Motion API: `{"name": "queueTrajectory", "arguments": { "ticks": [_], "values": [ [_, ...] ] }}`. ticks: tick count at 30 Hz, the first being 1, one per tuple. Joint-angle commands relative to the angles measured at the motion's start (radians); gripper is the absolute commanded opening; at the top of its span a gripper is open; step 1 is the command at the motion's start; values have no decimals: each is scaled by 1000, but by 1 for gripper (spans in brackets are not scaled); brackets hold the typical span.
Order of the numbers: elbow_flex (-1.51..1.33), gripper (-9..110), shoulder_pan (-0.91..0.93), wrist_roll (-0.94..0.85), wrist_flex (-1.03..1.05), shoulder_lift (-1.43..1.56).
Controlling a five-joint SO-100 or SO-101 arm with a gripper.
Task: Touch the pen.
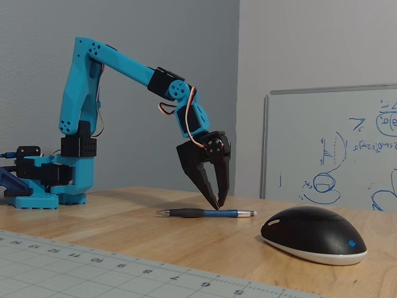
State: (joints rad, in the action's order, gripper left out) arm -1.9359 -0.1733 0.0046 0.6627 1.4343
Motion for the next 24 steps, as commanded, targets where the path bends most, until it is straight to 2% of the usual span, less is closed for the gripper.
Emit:
{"name": "queueTrajectory", "arguments": {
  "ticks": [1,24],
  "values": [
    [-1183,1,-11,-8,515,1911],
    [-1183,1,-18,6,515,1911]
  ]
}}
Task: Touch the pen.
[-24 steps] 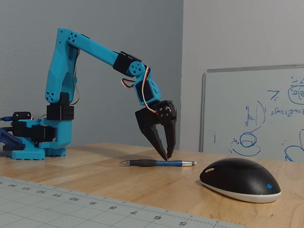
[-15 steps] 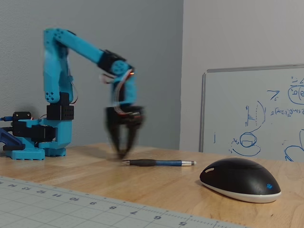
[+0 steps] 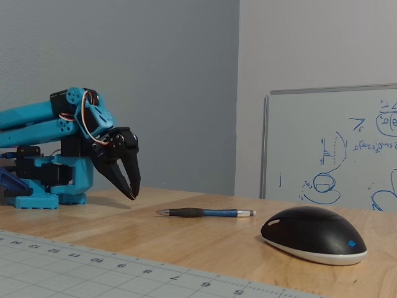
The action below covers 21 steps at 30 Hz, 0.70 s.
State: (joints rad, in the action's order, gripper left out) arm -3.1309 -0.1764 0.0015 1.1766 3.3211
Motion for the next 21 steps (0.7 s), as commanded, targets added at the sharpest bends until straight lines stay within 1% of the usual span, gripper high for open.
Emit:
{"name": "queueTrajectory", "arguments": {
  "ticks": [1,11,15,18,21],
  "values": [
    [12,1,-15,9,2,25],
    [23,1,-5,-3,-25,26],
    [98,1,-28,-2,-196,-8],
    [169,0,-58,-2,-296,-163],
    [311,0,-77,-2,-357,-459]
  ]
}}
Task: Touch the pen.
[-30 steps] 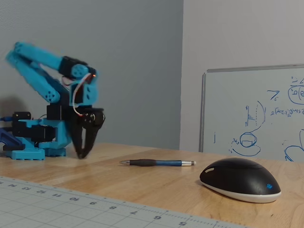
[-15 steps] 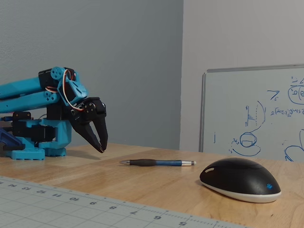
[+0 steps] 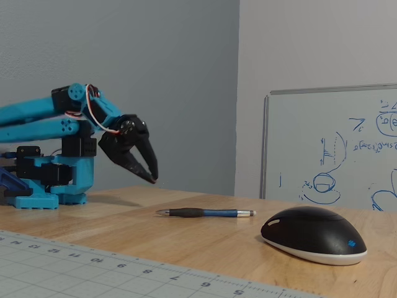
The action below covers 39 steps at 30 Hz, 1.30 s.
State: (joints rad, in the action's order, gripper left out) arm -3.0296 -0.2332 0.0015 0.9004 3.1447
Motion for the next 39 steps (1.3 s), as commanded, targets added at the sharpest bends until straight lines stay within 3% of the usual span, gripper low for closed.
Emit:
{"name": "queueTrajectory", "arguments": {
  "ticks": [1,9,16,39],
  "values": [
    [290,0,-23,-2,-86,-391],
    [907,1,-17,-5,-91,-1172],
    [1221,1,17,-5,-91,-1595],
    [1305,1,67,-5,-89,-1781]
  ]
}}
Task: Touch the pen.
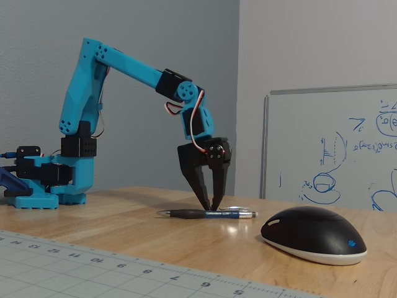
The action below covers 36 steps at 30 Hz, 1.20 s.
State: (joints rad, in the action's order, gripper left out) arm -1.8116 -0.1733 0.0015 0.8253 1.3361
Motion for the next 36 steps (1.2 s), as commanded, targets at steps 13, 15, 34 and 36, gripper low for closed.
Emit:
{"name": "queueTrajectory", "arguments": {
  "ticks": [13,15,34,36],
  "values": [
    [124,1,6,-2,-5,91],
    [137,1,6,-3,29,94],
    [229,1,101,-61,184,114],
    [233,1,118,-86,192,114]
  ]
}}
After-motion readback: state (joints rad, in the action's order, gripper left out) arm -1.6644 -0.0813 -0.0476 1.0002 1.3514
